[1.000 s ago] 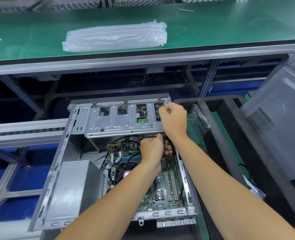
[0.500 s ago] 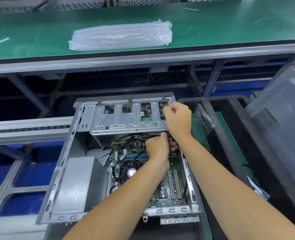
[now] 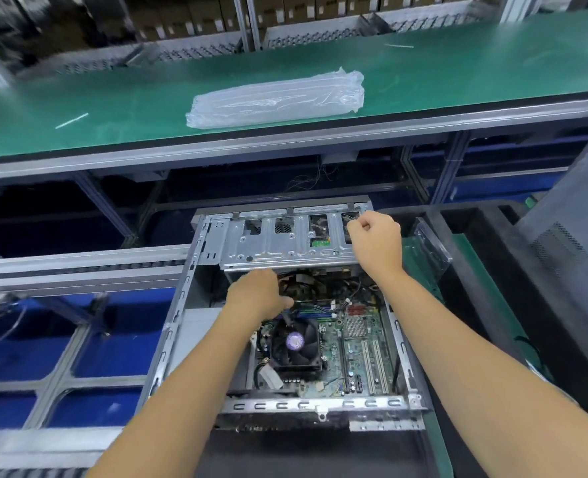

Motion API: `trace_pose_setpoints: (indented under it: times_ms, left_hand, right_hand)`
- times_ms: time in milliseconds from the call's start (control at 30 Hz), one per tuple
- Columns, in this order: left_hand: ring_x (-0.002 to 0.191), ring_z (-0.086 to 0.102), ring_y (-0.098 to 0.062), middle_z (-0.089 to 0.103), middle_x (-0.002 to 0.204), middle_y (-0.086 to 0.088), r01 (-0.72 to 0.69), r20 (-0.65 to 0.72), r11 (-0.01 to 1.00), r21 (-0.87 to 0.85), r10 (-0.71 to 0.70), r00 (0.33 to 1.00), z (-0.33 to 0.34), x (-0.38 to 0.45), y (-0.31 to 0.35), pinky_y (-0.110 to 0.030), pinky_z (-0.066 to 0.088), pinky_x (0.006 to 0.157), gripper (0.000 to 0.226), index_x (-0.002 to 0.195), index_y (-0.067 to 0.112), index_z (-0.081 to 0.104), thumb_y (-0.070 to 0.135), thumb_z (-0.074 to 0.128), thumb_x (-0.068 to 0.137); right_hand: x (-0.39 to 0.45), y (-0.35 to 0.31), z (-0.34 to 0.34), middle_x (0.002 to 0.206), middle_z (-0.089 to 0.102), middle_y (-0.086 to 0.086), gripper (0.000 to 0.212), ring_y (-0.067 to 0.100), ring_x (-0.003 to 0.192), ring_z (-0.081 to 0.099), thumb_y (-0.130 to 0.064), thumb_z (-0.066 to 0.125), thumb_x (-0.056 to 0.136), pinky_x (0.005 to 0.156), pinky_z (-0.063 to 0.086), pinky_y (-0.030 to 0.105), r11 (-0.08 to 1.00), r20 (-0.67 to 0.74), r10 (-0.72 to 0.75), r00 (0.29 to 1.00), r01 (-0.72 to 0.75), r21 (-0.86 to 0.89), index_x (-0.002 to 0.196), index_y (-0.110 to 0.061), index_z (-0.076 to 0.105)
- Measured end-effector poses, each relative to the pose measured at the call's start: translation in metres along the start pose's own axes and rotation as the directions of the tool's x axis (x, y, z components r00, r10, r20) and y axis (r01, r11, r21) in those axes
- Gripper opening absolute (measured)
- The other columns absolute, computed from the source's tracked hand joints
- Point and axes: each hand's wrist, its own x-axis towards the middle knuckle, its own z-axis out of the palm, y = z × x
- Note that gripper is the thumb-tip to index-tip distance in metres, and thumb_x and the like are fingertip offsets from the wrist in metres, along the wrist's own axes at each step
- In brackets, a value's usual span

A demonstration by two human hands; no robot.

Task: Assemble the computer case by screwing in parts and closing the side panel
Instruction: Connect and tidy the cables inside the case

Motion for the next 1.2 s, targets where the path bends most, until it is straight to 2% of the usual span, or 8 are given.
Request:
trace_pose_setpoints:
  times_ms: [167, 267, 367, 467, 567, 833, 1000, 1200]
  left_hand:
    - [0.087, 0.057, -0.028, 0.058, 0.105, -0.011, -0.076, 0.151, 0.996, -0.047, 0.082, 0.985, 0.007, 0.005, 0.005, -0.036, 0.049, 0.074, 0.022, 0.106, 0.004, 0.051, 0.023, 0.052, 0.093]
    - [0.068, 0.059, -0.02, 0.064, 0.084, -0.009, -0.171, 0.135, 0.976, -0.135, 0.189, 0.973, -0.008, 0.005, 0.009, -0.03, 0.045, 0.062, 0.016, 0.096, 0.005, 0.049, 0.02, 0.043, 0.095]
    - [0.046, 0.053, -0.012, 0.063, 0.053, -0.003, -0.199, 0.218, 0.781, -0.592, 0.393, 0.893, -0.023, -0.002, 0.021, -0.024, 0.042, 0.051, 0.028, 0.086, 0.008, 0.051, 0.029, 0.04, 0.101]
    - [0.057, 0.055, -0.013, 0.059, 0.063, -0.003, -0.086, 0.251, 0.523, -0.848, 0.539, 0.804, -0.02, -0.001, 0.027, -0.022, 0.042, 0.054, 0.023, 0.084, 0.012, 0.047, 0.029, 0.048, 0.099]
    - [0.077, 0.055, -0.014, 0.06, 0.086, -0.001, -0.209, 0.304, 0.654, -0.727, 0.579, 0.756, 0.0, 0.008, 0.03, -0.028, 0.045, 0.075, 0.004, 0.093, 0.014, 0.059, 0.011, 0.059, 0.092]
    - [0.095, 0.056, -0.024, 0.062, 0.104, -0.006, -0.388, 0.086, 0.828, -0.406, 0.457, 0.885, 0.032, 0.025, 0.033, -0.03, 0.042, 0.077, 0.018, 0.102, 0.011, 0.06, 0.026, 0.051, 0.097]
    - [0.064, 0.049, -0.017, 0.052, 0.065, 0.002, -0.372, 0.172, 0.899, -0.232, 0.415, 0.894, 0.034, 0.033, 0.016, -0.028, 0.034, 0.054, 0.034, 0.069, 0.014, 0.053, 0.039, 0.065, 0.087]
    - [0.065, 0.052, -0.014, 0.052, 0.068, 0.004, -0.314, 0.04, 0.897, -0.309, 0.343, 0.939, 0.029, 0.036, -0.003, -0.027, 0.034, 0.055, 0.031, 0.073, 0.018, 0.049, 0.032, 0.044, 0.1]
  right_hand:
    - [-0.001, 0.001, 0.0, 0.06, 0.05, 0.013, 0.026, 0.016, 0.055, 0.036, -0.011, 0.053, 0.087, 0.052, 0.031, 0.028, 1.0, 0.008, 0.008, 1.0, -0.007, -0.015, 0.069, 0.008, 0.054]
    - [0.001, 0.002, 0.001, 0.06, 0.049, 0.011, 0.027, 0.017, 0.057, 0.036, -0.011, 0.054, 0.087, 0.051, 0.029, 0.028, 0.999, 0.004, 0.013, 1.0, -0.013, -0.031, 0.07, 0.009, 0.054]
    - [0.002, 0.002, 0.003, 0.064, 0.054, 0.02, 0.027, 0.017, 0.058, 0.038, -0.012, 0.055, 0.087, 0.051, 0.028, 0.029, 0.999, -0.002, 0.021, 1.0, -0.021, -0.04, 0.071, 0.009, 0.056]
    - [0.002, 0.002, 0.003, 0.071, 0.06, 0.027, 0.027, 0.017, 0.058, 0.039, -0.012, 0.056, 0.087, 0.053, 0.028, 0.03, 0.999, -0.014, 0.025, 1.0, -0.025, -0.039, 0.071, 0.01, 0.058]
    - [0.003, 0.002, 0.003, 0.072, 0.062, 0.026, 0.027, 0.016, 0.058, 0.039, -0.013, 0.056, 0.087, 0.053, 0.03, 0.029, 0.998, -0.016, 0.037, 0.999, -0.038, -0.05, 0.073, 0.009, 0.059]
    - [0.004, 0.003, 0.004, 0.065, 0.056, 0.021, 0.026, 0.017, 0.058, 0.039, -0.014, 0.056, 0.087, 0.051, 0.029, 0.028, 0.998, -0.007, 0.036, 0.999, -0.036, -0.05, 0.073, 0.008, 0.058]
    - [0.005, 0.004, 0.005, 0.068, 0.06, 0.023, 0.026, 0.016, 0.056, 0.038, -0.013, 0.056, 0.087, 0.052, 0.031, 0.028, 0.998, -0.004, 0.038, 0.999, -0.038, -0.054, 0.071, 0.007, 0.058]
    - [0.006, 0.004, 0.005, 0.07, 0.058, 0.027, 0.027, 0.017, 0.058, 0.035, -0.012, 0.055, 0.087, 0.054, 0.029, 0.031, 0.998, 0.006, 0.036, 0.999, -0.036, -0.053, 0.071, 0.009, 0.055]
